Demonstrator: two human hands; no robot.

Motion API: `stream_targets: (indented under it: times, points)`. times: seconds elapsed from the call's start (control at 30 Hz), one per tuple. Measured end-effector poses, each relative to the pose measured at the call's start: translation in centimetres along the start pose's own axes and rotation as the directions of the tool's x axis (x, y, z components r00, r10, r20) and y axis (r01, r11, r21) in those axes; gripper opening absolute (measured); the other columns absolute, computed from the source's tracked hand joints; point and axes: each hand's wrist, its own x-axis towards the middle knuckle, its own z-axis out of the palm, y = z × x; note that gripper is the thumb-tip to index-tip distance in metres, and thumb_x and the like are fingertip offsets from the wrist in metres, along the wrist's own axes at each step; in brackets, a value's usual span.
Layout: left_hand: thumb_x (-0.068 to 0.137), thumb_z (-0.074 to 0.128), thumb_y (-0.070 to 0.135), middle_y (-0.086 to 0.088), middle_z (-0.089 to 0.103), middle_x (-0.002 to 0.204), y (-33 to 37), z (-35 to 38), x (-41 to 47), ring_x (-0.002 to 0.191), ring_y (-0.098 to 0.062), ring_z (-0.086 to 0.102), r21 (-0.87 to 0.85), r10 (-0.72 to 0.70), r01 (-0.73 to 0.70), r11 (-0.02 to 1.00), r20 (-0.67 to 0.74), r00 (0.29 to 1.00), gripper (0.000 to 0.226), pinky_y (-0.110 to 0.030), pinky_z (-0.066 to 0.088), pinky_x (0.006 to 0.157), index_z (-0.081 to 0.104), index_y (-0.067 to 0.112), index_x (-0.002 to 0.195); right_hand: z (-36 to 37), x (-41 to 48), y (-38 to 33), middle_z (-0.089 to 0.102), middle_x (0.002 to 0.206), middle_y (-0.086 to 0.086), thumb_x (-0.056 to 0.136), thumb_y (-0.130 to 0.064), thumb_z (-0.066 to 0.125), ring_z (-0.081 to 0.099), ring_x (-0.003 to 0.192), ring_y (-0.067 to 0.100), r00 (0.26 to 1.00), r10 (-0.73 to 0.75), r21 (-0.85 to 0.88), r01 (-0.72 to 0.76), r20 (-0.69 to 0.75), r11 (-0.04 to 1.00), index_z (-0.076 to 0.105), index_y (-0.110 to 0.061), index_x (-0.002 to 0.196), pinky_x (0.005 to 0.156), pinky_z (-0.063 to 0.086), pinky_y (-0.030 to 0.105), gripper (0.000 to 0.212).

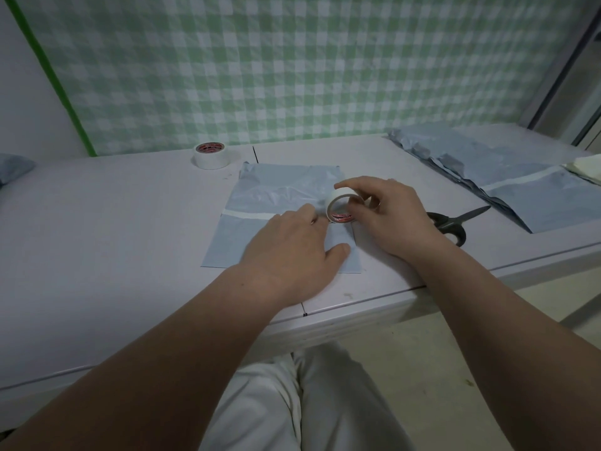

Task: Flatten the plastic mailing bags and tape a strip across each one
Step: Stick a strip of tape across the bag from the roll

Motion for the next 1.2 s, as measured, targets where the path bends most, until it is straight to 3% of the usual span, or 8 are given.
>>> stream_targets:
  times: [0.07, 0.13, 0.27, 0.53, 0.63, 0.93, 1.07, 1.2]
  points:
    - [0.096, 0.025, 0.054, -0.001, 0.043, 0.130, 0.0, -0.1, -0.1, 0.119, -0.021, 0.042, 0.019, 0.001, -0.001, 1.000, 0.005, 1.000, 0.057, -0.035, 0.033, 0.097, 0.040, 0.018, 0.137, 0.2, 0.0, 0.0, 0.059, 0.087, -0.025, 0.089, -0.006, 0.056, 0.046, 0.091, -0.002, 0.999, 0.006, -0.053, -0.008, -0.032, 0.999, 0.069, -0.025, 0.110, 0.074, 0.028, 0.000, 0.031]
    - [0.096, 0.024, 0.055, -0.001, 0.042, 0.132, 0.0, -0.2, -0.1, 0.121, -0.022, 0.041, 0.034, 0.003, -0.003, 0.999, 0.014, 1.000, 0.060, -0.036, 0.032, 0.100, 0.038, 0.017, 0.140, 0.3, -0.1, 0.2, 0.063, 0.098, -0.017, 0.091, -0.007, 0.051, 0.037, 0.096, 0.012, 0.998, 0.028, -0.106, -0.035, -0.064, 0.994, 0.067, -0.028, 0.114, 0.073, 0.027, 0.007, 0.035]
    - [0.096, 0.023, 0.056, -0.001, 0.039, 0.137, 0.1, -0.2, -0.1, 0.125, -0.023, 0.039, 0.049, -0.003, 0.001, 0.999, 0.028, 1.000, 0.062, -0.040, 0.030, 0.106, 0.032, 0.018, 0.143, 0.3, -0.4, 0.3, 0.065, 0.100, -0.005, 0.091, -0.006, 0.046, 0.029, 0.095, 0.011, 0.989, 0.058, -0.168, -0.081, -0.135, 0.982, 0.066, -0.028, 0.116, 0.076, 0.028, 0.024, 0.039]
    - [0.096, 0.021, 0.056, -0.001, 0.039, 0.137, 0.0, -0.1, -0.1, 0.125, -0.023, 0.040, 0.057, 0.004, -0.006, 0.998, 0.025, 1.000, 0.060, -0.041, 0.031, 0.106, 0.033, 0.019, 0.141, 0.1, -0.7, -0.3, 0.053, 0.086, -0.005, 0.090, -0.005, 0.040, 0.034, 0.096, 0.023, 0.973, 0.070, -0.309, -0.138, -0.219, 0.941, 0.069, -0.027, 0.112, 0.076, 0.038, 0.036, 0.042]
    - [0.096, 0.021, 0.055, -0.001, 0.038, 0.139, 0.0, -0.1, -0.1, 0.126, -0.023, 0.039, 0.057, 0.005, -0.007, 0.998, 0.030, 1.000, 0.061, -0.041, 0.031, 0.107, 0.030, 0.019, 0.143, 0.1, -0.7, -0.3, 0.060, 0.089, 0.002, 0.089, -0.004, 0.041, 0.034, 0.095, 0.025, 0.971, 0.059, -0.312, -0.131, -0.230, 0.941, 0.070, -0.026, 0.108, 0.077, 0.041, 0.041, 0.042]
    - [0.097, 0.019, 0.053, -0.002, 0.029, 0.142, -0.1, -0.4, 0.3, 0.128, -0.023, 0.032, 0.039, 0.017, -0.020, 0.999, 0.079, 0.997, 0.055, -0.041, 0.027, 0.106, 0.016, 0.036, 0.149, 0.5, -0.7, -0.3, 0.062, 0.089, 0.005, 0.081, -0.017, 0.029, 0.041, 0.095, 0.032, 0.976, -0.017, -0.358, -0.064, -0.217, 0.932, 0.071, -0.024, 0.107, 0.069, 0.040, 0.038, 0.049]
    - [0.097, 0.021, 0.052, -0.002, 0.028, 0.140, 0.0, -0.6, 0.7, 0.128, -0.022, 0.029, 0.031, 0.016, -0.019, 0.999, 0.100, 0.995, 0.053, -0.039, 0.029, 0.103, 0.017, 0.039, 0.148, 0.6, -0.7, -0.3, 0.061, 0.090, 0.006, 0.084, -0.012, 0.034, 0.041, 0.092, 0.029, 0.981, -0.050, -0.368, -0.023, -0.189, 0.930, 0.069, -0.024, 0.112, 0.071, 0.042, 0.040, 0.047]
    - [0.097, 0.022, 0.050, -0.002, 0.027, 0.138, 0.0, -0.5, 0.9, 0.127, -0.022, 0.027, 0.032, 0.010, -0.014, 0.999, 0.118, 0.993, 0.052, -0.039, 0.029, 0.101, 0.017, 0.041, 0.148, 0.5, -0.7, -0.3, 0.057, 0.097, 0.003, 0.090, -0.006, 0.042, 0.042, 0.095, 0.025, 0.993, 0.007, -0.354, -0.049, -0.118, 0.934, 0.059, -0.025, 0.126, 0.075, 0.041, 0.037, 0.044]
